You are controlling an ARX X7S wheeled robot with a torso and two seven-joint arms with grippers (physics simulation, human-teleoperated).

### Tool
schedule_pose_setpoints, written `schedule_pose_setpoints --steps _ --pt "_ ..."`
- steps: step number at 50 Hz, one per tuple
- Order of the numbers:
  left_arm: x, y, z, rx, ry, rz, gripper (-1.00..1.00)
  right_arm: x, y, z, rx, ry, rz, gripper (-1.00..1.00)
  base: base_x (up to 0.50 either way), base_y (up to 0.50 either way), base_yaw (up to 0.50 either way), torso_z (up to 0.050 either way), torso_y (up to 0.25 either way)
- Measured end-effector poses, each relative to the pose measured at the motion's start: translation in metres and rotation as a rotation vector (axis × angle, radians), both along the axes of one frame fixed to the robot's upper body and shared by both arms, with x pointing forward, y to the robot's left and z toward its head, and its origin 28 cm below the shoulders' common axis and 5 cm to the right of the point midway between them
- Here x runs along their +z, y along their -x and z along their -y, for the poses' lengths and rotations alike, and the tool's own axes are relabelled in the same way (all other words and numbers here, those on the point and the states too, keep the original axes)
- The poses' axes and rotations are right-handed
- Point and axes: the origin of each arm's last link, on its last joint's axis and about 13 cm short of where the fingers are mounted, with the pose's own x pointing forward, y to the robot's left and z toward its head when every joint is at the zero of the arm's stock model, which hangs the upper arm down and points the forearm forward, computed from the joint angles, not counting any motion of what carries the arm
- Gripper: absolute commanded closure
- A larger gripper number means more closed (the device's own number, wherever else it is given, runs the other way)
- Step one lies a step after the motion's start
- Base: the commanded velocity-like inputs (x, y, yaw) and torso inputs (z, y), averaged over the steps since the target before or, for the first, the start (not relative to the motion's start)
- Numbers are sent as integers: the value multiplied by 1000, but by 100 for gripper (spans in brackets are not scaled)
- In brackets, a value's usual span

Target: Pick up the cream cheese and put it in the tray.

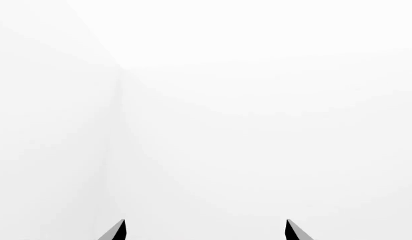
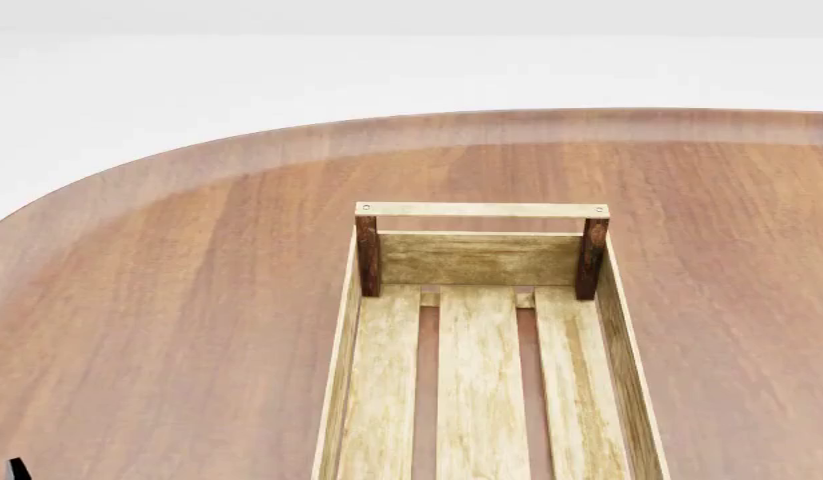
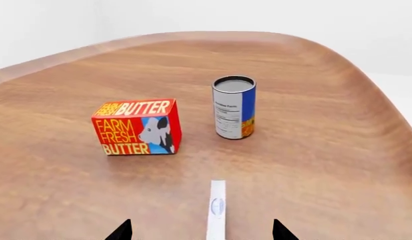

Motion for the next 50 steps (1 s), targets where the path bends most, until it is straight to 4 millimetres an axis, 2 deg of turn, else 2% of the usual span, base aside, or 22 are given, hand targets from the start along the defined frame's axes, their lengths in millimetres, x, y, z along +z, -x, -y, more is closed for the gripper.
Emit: schedule_pose_setpoints --steps 50 --pt "0 0 -1 3 2 3 -100 -29 -12 14 -33 -47 -83 -100 0 0 0 0 0"
